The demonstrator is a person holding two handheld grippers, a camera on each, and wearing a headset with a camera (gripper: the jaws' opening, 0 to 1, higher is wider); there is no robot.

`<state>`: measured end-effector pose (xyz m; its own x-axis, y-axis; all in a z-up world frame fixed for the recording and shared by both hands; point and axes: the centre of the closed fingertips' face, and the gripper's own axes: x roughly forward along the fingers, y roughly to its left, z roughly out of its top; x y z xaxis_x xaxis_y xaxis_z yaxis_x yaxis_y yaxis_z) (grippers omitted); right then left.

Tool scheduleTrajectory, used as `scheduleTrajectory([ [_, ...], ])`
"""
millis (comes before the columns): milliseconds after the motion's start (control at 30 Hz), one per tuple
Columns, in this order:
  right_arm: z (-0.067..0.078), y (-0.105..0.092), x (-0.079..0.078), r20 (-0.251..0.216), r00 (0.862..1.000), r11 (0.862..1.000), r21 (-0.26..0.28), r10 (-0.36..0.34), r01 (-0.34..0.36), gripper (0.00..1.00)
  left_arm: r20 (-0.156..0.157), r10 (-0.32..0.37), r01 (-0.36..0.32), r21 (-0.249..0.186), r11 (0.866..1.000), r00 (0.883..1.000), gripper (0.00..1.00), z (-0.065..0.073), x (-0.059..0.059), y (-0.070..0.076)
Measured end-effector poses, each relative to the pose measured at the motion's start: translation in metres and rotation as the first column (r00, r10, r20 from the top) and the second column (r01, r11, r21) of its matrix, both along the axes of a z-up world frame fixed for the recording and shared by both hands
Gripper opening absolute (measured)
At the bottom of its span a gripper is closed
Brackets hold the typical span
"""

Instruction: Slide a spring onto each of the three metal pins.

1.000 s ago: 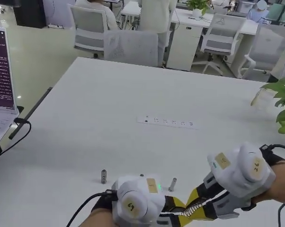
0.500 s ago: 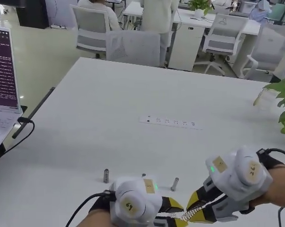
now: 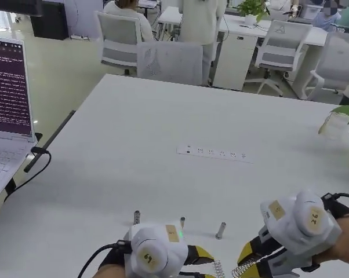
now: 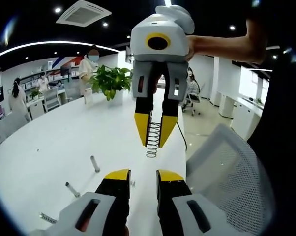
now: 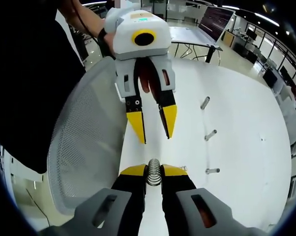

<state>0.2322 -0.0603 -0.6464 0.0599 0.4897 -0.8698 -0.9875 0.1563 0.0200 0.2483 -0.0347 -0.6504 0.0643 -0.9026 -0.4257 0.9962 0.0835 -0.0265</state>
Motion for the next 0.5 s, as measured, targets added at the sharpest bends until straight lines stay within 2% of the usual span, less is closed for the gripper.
scheduleTrajectory([
  [400,-0.012,-0.009,0.009,-0.007,0.999,0.999,-0.005,-0.053,0.053,0.08,-0.022,0.100,-0.099,0.018,0.995,0.995,0.20,-0.011,0.019,0.028],
  [500,-0.016,-0.012,0.010,-0.013,0.998,0.998,-0.005,-0.062,0.062,0.08,-0.021,0.111,-0.110,0.030,0.993,0.994,0.21,-0.016,0.020,0.033],
])
